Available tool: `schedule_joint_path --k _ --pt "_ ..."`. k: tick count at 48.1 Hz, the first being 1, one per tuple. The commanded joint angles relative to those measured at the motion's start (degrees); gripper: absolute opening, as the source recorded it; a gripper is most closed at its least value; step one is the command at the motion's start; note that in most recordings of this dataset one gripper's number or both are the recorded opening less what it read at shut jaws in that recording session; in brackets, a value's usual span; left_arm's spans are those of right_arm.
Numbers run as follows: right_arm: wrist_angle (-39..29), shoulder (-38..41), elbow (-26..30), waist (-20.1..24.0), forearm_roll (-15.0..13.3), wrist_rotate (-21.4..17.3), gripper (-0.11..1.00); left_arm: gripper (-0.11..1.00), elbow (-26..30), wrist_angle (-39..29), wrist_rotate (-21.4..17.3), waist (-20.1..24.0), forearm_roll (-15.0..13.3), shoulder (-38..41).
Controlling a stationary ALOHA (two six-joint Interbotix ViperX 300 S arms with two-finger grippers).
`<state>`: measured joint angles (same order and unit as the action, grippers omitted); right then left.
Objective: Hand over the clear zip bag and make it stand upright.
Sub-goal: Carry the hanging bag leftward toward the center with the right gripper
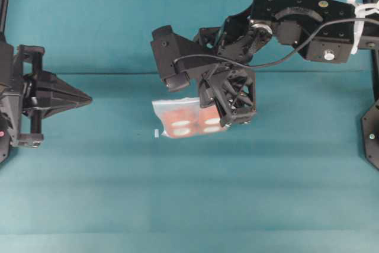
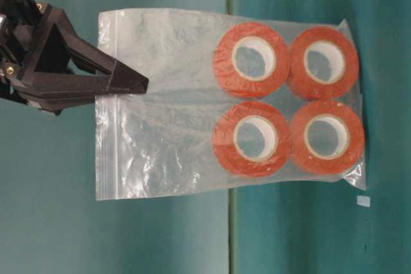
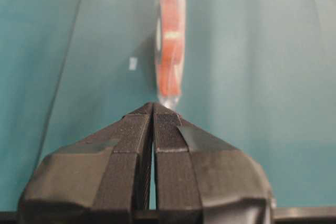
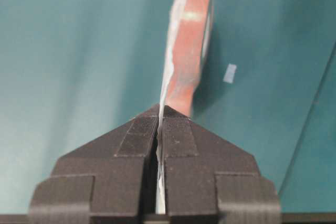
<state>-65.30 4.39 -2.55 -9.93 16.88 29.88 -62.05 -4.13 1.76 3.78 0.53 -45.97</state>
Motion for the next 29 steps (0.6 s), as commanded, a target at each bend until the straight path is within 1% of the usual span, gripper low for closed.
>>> schedule_joint_path --k 1,7,13,19,26,29 --pt "0.1 -0.7 0.7 0.3 0.1 0.0 0.0 -0.01 1.7 1.6 0.5 -0.1 0.1 0.8" --pt "0.0 -0.7 0.5 0.5 0.1 -0.3 0.0 -0.01 1.6 2.9 3.8 -0.1 0.1 1.3" --pt "0.0 -0.7 -0.2 0.8 0.1 -2.5 0.0 -0.01 1.3 3.0 6.2 -0.1 0.1 1.3" --pt "0.1 -0.9 -1.0 0.9 0.1 -4.1 0.0 -0.01 0.5 4.6 6.9 -0.3 0.1 1.1" --pt "0.2 -1.0 -1.1 1.0 0.1 -4.7 0.01 -0.01 0.0 8.5 7.1 -0.4 0.1 1.3" --pt "0.2 -1.0 -1.1 1.1 0.1 -5.1 0.0 -0.01 -0.3 11.7 6.5 -0.4 0.1 1.1"
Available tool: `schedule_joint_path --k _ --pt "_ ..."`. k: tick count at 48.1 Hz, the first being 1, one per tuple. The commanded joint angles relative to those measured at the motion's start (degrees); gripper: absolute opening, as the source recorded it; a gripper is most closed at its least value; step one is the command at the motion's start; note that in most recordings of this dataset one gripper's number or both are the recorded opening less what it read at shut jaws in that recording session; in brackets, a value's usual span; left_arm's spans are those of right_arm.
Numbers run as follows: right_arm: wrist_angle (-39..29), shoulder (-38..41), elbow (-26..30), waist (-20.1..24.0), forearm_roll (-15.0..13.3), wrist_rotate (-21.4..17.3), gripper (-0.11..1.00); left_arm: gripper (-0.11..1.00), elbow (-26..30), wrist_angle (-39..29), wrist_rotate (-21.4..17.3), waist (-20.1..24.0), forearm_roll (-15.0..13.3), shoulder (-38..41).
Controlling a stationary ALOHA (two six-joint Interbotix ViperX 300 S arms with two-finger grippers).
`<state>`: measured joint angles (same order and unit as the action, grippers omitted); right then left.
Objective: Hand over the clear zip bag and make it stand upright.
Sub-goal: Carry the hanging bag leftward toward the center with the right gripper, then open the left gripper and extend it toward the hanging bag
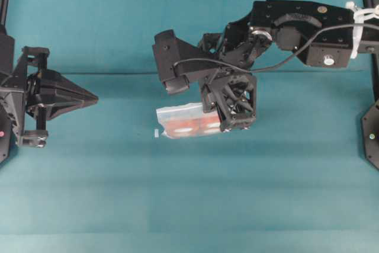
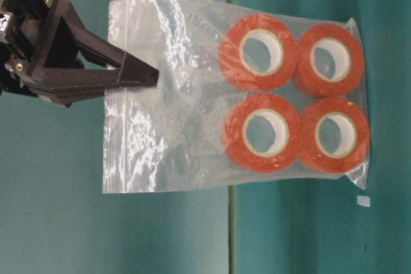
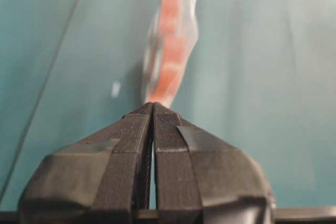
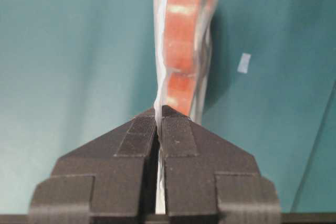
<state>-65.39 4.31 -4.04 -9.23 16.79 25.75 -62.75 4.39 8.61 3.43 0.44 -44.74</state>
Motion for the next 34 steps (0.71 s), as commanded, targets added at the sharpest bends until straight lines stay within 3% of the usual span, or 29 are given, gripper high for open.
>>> schedule_joint_path --k 1,6,26,34 --pt "0.4 -0.9 0.4 0.4 0.2 -1.1 0.0 -0.01 0.3 4.3 -0.5 0.2 0.2 -0.3" --pt "0.4 -0.9 0.3 0.6 0.2 -1.4 0.01 -0.01 -0.8 8.3 -0.4 1.1 0.2 -0.4" --pt "1.4 -1.0 0.1 0.5 0.2 -3.5 0.01 -0.01 -1.5 6.7 -0.7 -0.5 0.2 4.4" --pt "1.9 -1.0 0.0 0.4 0.2 -5.2 0.0 -0.01 -1.3 10.2 -0.5 -0.6 0.2 6.5"
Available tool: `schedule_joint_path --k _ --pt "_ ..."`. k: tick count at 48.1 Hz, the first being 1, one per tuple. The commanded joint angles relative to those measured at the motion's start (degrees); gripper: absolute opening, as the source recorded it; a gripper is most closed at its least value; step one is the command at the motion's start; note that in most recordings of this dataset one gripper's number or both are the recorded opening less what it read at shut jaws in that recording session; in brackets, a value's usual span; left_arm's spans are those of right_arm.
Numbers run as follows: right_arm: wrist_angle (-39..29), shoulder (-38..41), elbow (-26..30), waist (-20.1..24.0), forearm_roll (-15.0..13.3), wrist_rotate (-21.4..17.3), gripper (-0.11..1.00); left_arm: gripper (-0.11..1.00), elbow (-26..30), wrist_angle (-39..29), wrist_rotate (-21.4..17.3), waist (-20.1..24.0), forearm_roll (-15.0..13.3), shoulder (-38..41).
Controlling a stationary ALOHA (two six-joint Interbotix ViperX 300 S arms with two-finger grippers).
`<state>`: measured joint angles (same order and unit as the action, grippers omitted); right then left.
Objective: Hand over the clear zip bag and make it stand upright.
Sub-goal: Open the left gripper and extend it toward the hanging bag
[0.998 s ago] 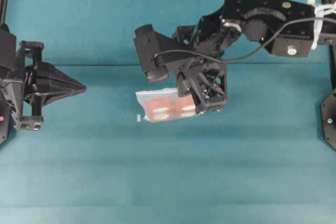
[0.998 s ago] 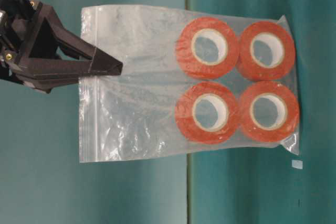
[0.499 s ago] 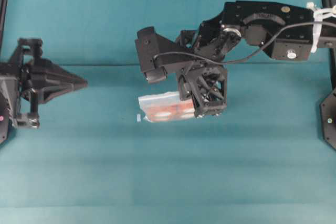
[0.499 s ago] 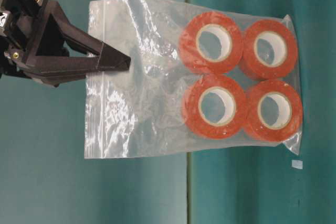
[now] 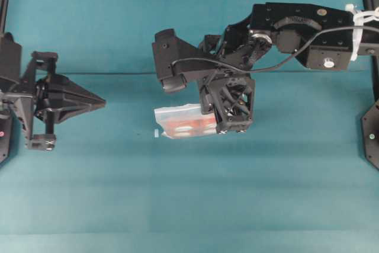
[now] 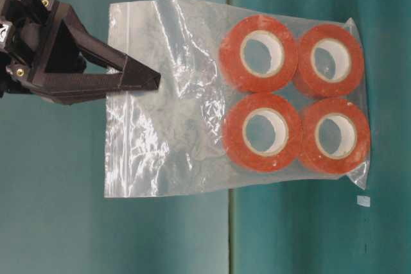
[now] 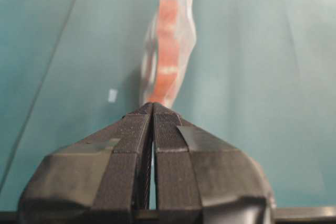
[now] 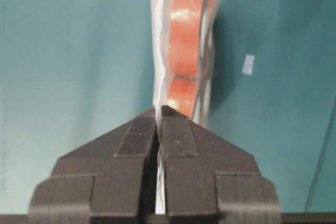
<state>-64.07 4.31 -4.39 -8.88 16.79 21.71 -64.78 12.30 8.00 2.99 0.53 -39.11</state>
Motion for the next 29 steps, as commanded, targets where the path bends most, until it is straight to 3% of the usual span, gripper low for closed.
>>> schedule_joint_path --k 1,16,29 --pt "0.8 -1.0 0.4 0.0 0.2 -1.2 0.0 -0.01 0.6 2.8 0.2 -0.2 0.1 1.1" --pt "1.7 -0.9 0.2 -0.3 0.2 -3.7 0.01 -0.01 0.5 11.2 -0.1 0.2 0.1 5.3" --pt "5.3 -0.9 -1.2 -1.4 0.1 -3.3 0.0 -0.01 -0.4 12.4 -0.6 0.2 0.1 6.8"
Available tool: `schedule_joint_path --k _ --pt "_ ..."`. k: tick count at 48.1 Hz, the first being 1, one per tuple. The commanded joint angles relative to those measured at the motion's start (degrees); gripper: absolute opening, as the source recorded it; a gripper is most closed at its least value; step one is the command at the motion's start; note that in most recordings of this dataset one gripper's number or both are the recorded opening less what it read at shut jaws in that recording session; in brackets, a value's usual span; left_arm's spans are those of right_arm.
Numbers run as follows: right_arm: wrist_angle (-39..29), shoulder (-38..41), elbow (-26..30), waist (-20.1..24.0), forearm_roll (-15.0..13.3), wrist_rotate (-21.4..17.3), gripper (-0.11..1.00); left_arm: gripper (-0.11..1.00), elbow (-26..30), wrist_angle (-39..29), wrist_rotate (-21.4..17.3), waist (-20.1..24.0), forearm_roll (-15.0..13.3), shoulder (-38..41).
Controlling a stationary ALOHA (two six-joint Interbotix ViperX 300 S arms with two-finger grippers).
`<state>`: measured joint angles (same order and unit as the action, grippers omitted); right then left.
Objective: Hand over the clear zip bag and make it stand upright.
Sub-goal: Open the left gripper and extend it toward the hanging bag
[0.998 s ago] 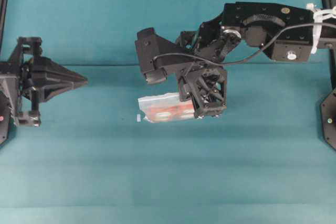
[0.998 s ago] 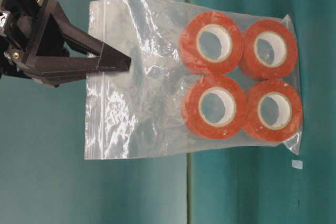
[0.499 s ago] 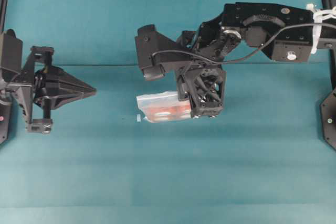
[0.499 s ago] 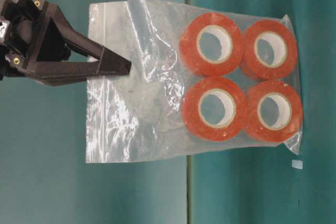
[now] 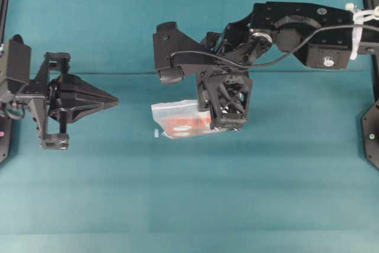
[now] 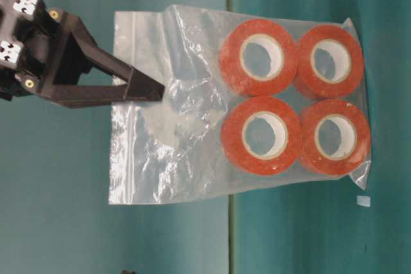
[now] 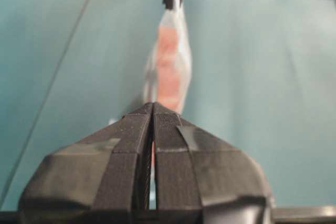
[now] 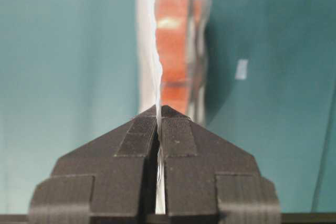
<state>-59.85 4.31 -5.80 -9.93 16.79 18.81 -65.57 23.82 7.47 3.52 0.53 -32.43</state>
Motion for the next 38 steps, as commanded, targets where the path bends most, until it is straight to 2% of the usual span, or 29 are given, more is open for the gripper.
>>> schedule_joint_path --k 1,6,11,14,23,26,38 --pt "1.2 -0.9 0.1 -0.4 0.1 -0.4 0.0 -0.01 0.4 1.0 -0.1 -0.4 0.1 0.2" --pt "1.3 -0.9 -0.1 -0.4 0.1 -0.5 0.0 0.0 0.5 2.7 -0.1 -0.6 0.1 1.0" --pt "1.5 -0.9 -0.2 -0.5 0.1 -0.7 0.0 0.13 0.6 3.1 -0.1 -0.7 0.1 1.9" --pt "1.5 -0.9 -0.2 -0.5 0.1 -0.8 0.01 0.27 0.6 3.0 0.2 -0.7 0.1 2.8" --pt "1.6 -0.9 -0.1 -0.5 0.1 -0.9 0.01 0.82 1.1 3.7 -0.2 -1.9 0.1 5.4" --pt "1.5 -0.9 -0.1 -0.5 0.1 -0.9 0.0 0.94 1.4 4.0 -0.3 -2.1 0.1 6.5" --pt "1.6 -0.8 -0.2 -0.8 0.1 -0.8 0.01 0.95 2.6 6.9 -0.7 -3.7 0.1 13.0"
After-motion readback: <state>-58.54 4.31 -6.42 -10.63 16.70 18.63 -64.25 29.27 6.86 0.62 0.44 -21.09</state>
